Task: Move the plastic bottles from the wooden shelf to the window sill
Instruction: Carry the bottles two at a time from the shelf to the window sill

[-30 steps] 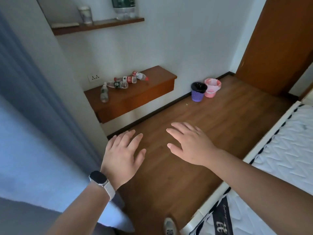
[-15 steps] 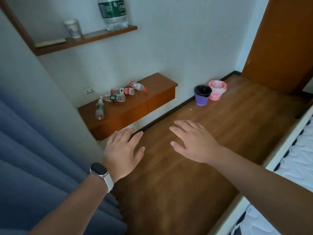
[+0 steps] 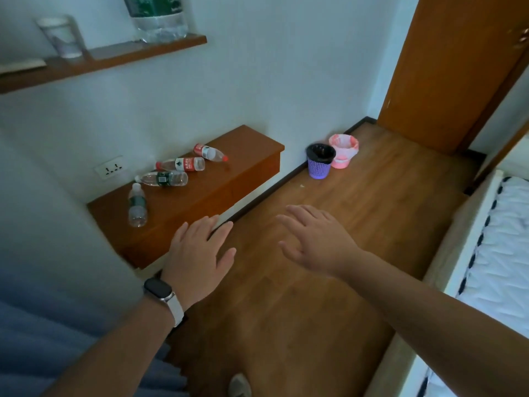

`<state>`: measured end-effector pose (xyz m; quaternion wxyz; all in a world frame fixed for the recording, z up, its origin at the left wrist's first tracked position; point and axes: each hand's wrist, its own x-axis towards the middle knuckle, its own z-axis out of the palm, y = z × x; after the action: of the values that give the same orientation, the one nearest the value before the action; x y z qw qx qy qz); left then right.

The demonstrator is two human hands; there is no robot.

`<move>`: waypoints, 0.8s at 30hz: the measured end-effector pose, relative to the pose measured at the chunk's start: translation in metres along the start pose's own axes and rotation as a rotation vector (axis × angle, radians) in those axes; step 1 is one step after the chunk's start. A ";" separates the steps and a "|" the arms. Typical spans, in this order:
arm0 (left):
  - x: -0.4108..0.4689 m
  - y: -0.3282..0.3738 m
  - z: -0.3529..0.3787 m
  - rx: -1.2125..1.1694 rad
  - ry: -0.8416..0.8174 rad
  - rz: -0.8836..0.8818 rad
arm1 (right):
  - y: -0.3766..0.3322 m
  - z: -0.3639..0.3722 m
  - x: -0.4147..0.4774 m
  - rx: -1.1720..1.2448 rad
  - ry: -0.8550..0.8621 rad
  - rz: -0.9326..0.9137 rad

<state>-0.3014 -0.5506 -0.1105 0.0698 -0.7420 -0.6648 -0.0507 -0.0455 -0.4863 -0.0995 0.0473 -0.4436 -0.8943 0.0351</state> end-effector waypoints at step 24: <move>0.150 -0.197 0.049 -0.047 0.105 -0.074 | -0.036 0.016 0.252 0.007 0.027 0.038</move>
<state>-0.4811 -0.3744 -0.1264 0.0851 -0.7148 -0.6858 -0.1076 -0.2279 -0.3075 -0.0984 0.0601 -0.4606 -0.8850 0.0331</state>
